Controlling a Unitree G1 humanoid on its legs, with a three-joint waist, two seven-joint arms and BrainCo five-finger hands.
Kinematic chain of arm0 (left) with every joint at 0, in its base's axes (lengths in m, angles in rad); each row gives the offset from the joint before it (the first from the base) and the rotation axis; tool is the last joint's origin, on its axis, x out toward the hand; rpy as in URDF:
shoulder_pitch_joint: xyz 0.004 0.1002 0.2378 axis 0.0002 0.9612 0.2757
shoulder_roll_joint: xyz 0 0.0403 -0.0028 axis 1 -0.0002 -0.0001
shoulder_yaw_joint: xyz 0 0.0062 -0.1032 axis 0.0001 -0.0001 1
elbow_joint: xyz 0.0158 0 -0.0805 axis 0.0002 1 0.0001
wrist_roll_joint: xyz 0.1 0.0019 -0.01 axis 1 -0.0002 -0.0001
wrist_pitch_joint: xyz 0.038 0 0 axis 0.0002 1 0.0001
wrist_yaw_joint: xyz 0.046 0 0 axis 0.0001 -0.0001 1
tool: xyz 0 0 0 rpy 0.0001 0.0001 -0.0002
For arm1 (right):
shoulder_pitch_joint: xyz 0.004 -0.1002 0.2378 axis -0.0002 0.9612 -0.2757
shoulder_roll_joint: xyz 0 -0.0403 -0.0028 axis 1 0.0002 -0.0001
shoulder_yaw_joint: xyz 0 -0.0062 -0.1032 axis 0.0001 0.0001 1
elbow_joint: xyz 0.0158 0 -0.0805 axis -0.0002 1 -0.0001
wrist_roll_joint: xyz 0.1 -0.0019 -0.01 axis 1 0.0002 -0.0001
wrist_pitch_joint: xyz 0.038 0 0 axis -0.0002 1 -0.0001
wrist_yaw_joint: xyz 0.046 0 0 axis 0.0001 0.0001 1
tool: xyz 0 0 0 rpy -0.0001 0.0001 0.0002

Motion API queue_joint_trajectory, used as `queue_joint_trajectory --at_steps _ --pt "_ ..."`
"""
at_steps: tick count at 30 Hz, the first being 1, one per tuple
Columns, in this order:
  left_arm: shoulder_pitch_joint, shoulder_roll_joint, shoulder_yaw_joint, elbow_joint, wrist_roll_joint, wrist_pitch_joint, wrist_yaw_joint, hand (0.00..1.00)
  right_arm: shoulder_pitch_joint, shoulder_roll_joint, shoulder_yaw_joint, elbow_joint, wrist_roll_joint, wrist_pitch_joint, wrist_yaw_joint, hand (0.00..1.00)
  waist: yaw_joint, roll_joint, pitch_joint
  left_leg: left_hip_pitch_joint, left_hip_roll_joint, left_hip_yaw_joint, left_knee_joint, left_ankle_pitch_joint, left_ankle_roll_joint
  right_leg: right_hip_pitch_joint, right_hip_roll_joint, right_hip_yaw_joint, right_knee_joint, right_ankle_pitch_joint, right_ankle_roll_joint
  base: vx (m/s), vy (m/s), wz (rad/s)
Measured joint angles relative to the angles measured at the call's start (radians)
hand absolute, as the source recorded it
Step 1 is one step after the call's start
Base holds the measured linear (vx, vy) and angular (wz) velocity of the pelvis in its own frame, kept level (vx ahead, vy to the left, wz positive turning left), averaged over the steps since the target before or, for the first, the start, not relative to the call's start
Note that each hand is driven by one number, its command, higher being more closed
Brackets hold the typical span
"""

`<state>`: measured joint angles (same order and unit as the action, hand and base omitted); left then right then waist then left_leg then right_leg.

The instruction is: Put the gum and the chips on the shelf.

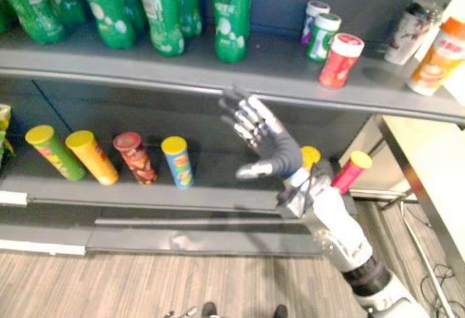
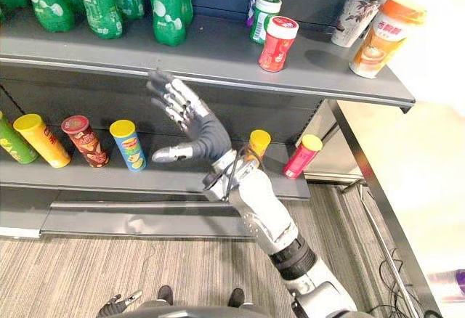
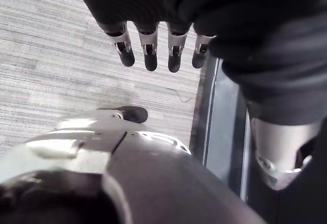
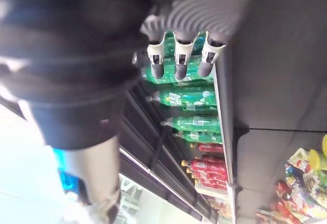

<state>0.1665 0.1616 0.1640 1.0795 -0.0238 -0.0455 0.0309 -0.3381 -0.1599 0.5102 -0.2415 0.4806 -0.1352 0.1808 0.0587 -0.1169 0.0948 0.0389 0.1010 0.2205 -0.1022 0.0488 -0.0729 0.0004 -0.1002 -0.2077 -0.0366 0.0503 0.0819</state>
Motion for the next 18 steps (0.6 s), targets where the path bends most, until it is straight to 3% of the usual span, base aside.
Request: queue_joint_trajectory --at_steps 4,10,18 --pt "-0.006 0.001 0.0 0.028 0.0 -0.007 0.005 0.0 0.128 -0.03 0.066 0.003 0.001 0.013 0.032 0.0 0.0 0.002 -0.019 -0.007 0.0 0.006 0.0 0.0 0.0 -0.013 0.0 0.006 0.003 0.0 0.0 0.01 -0.001 -0.04" --pt "-0.007 0.001 0.001 0.037 0.007 -0.012 0.005 0.0 0.366 -0.07 0.059 0.109 -0.003 0.064 0.088 0.0 -0.003 0.011 -0.019 -0.012 -0.004 0.006 0.0 -0.001 0.001 -0.011 -0.003 0.005 0.003 -0.005 0.006 0.0 0.0 0.0" --pt "-0.004 -0.013 0.039 0.037 0.007 -0.019 -0.011 0.0 0.543 -0.059 -0.144 0.426 -0.152 0.084 0.113 0.0 -0.006 0.037 -0.022 -0.016 -0.013 0.003 0.0 -0.01 0.014 -0.011 -0.011 0.001 0.002 -0.011 -0.002 0.0 0.0 0.0"
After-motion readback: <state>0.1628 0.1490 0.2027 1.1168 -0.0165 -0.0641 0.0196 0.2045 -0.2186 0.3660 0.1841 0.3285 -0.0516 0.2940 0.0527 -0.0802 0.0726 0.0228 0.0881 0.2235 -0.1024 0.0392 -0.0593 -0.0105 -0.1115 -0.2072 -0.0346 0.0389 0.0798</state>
